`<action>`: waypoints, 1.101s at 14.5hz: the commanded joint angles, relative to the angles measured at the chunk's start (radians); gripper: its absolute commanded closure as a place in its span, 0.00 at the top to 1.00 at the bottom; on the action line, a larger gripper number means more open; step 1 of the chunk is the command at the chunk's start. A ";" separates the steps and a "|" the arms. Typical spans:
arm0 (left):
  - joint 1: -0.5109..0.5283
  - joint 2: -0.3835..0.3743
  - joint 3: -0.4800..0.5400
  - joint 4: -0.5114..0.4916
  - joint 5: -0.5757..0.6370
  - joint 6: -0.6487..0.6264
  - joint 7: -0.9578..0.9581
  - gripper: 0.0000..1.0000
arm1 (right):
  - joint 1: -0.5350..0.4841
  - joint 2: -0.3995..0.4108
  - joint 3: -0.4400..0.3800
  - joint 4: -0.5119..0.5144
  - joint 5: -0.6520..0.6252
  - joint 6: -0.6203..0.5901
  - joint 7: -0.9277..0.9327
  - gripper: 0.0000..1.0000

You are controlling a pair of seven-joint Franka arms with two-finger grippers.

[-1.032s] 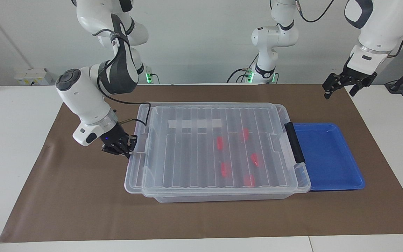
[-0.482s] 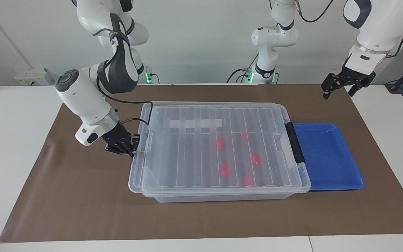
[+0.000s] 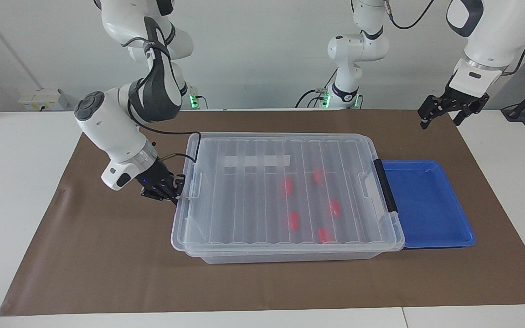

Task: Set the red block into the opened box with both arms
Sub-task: 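Slide the lid back over the box with the right gripper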

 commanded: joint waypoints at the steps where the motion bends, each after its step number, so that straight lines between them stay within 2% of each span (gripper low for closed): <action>1: 0.010 -0.018 -0.012 -0.016 0.008 -0.001 -0.003 1.00 | 0.005 -0.019 0.003 -0.031 0.032 -0.010 0.010 0.00; 5: 0.013 -0.018 -0.012 -0.017 0.008 0.004 -0.001 1.00 | 0.003 -0.019 0.006 -0.031 0.077 -0.016 0.007 0.00; 9: 0.013 -0.020 -0.013 -0.021 0.008 0.007 -0.003 1.00 | 0.002 -0.021 0.002 -0.028 0.065 -0.022 0.007 0.00; 10: 0.013 -0.020 -0.013 -0.024 0.005 0.007 -0.003 1.00 | -0.006 -0.021 0.000 -0.023 0.050 -0.035 0.007 0.14; 11: 0.013 -0.021 -0.013 -0.025 0.002 0.005 -0.003 1.00 | -0.012 -0.022 -0.003 -0.023 0.017 -0.036 0.007 0.83; 12: 0.013 -0.021 -0.013 -0.025 0.001 0.001 -0.001 1.00 | -0.017 -0.031 -0.006 -0.020 -0.038 -0.039 0.008 1.00; 16: 0.011 -0.021 -0.015 -0.024 -0.002 -0.001 -0.001 1.00 | -0.028 -0.088 -0.006 -0.015 -0.344 -0.084 0.046 1.00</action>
